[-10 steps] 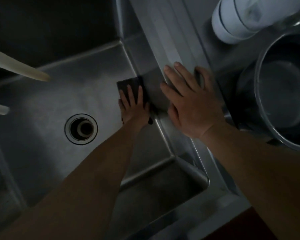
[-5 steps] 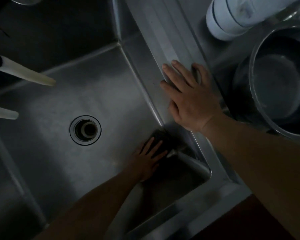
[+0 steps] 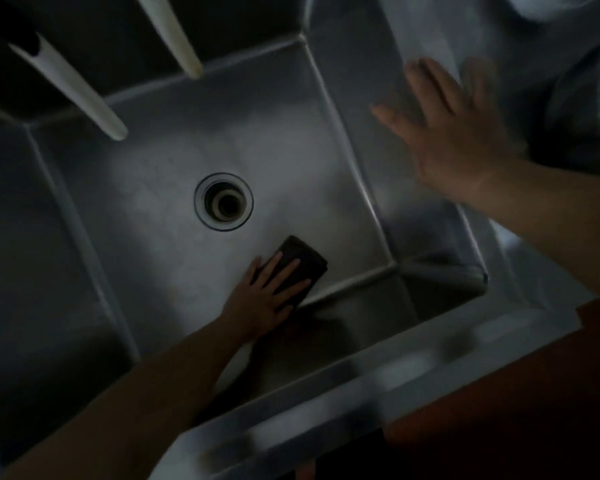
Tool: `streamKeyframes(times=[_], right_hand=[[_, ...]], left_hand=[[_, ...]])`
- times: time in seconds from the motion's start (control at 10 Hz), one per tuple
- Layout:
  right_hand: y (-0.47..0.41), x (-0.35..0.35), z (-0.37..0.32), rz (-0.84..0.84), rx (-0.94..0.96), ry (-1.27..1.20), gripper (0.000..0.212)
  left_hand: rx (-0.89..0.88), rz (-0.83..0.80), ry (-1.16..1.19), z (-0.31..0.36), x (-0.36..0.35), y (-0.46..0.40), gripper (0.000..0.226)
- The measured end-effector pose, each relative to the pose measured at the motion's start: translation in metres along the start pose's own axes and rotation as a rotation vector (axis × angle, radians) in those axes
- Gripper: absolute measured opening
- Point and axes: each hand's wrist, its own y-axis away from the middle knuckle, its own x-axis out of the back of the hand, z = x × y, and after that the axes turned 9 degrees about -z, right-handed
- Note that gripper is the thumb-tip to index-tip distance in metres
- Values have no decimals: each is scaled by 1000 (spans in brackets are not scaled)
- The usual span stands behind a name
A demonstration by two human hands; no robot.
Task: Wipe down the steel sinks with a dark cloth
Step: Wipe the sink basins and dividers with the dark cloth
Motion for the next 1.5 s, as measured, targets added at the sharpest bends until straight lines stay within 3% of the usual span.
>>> streamKeyframes(times=[0.1, 0.2, 0.3, 0.5, 0.6, 0.7, 0.8, 0.9, 1.1, 1.2, 1.4, 1.5], right_hand=[[9, -11, -48, 55, 177, -26, 58], [18, -47, -144, -334, 289, -318, 63], [8, -89, -198, -740, 113, -560, 73], [-10, -119, -215, -753, -149, -745, 77], [-10, -130, -203, -748, -256, -802, 65], [-9, -135, -202, -798, -317, -797, 62], [-14, -129, -213, -805, -259, -819, 72], [-17, -125, -215, -818, -280, -857, 82], [-19, -123, -219, -786, -305, -916, 82], [-21, -121, -218, -722, -360, -925, 74], [-28, -119, -208, -485, -539, -1148, 60], [-28, -125, -205, -445, -544, -1216, 64]], left_hand=[[60, 29, -4, -26, -22, 41, 62], [141, 11, -64, -62, -31, 76, 62], [319, -2, -11, -101, -19, 78, 61], [762, 113, 309, -140, 10, 38, 63], [948, 191, 451, -132, 7, 28, 63], [1262, 260, 616, -121, 1, 35, 63], [1416, 226, 626, -118, -13, 61, 64], [1404, 91, 636, -102, -27, 77, 66], [1742, -24, 1194, -52, -3, 40, 74], [1670, -5, 1582, -43, 20, 5, 88], [1432, 83, 1624, 14, 101, -66, 89], [1110, -177, 1535, 2, 95, -35, 88]])
